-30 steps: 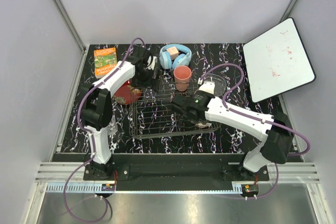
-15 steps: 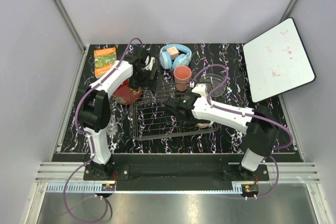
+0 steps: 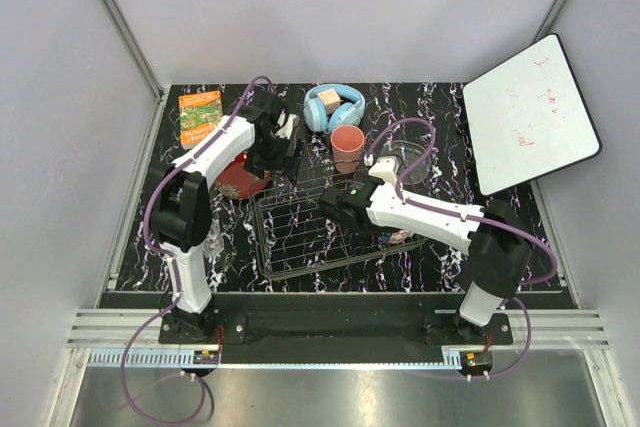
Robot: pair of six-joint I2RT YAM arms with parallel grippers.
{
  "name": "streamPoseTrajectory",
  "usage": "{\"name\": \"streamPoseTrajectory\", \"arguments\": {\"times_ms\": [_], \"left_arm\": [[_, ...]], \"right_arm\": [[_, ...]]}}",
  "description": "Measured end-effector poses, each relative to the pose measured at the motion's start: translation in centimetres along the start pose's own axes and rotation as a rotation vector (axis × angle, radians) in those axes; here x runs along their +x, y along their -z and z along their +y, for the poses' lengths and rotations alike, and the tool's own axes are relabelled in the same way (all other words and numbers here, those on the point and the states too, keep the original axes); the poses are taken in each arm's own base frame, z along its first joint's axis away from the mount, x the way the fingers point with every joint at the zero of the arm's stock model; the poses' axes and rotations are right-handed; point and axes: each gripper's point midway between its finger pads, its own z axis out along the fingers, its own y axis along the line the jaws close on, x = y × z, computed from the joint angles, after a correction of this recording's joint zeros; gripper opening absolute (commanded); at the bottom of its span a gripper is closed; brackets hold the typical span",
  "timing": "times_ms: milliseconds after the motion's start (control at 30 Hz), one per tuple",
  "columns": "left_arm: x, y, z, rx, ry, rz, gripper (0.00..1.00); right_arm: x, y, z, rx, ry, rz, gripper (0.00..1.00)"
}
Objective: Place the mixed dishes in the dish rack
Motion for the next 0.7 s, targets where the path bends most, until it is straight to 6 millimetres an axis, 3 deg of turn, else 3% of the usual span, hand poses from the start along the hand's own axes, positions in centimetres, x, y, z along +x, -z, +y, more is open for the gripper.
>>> {"name": "streamPoseTrajectory", "arguments": {"times_ms": [333,433,567,700], "left_arm": [[0.1,0.0,-0.3,0.014,-0.011,0.003,0.99],[0.1,0.0,-0.5,0.023,-0.012,0.005,0.99],[-0.2,0.1,-0.3,0.022,-0.017,-0.005,0.99],[-0.4,0.2,-0.2,0.021,-0.018,-0.010,0.99]], "right_arm": [[0.2,-0.6,-0.5,0.028,0.052,-0.053,0.00],[0.9,-0.9,-0.7,0.042,0.080,-0.062,0.21],[3.8,-1.8,-1.6,0.082,0.140,0.020,0.26],[4.5,-2.0,-1.5,0.099,0.156,0.038,0.25]]}}
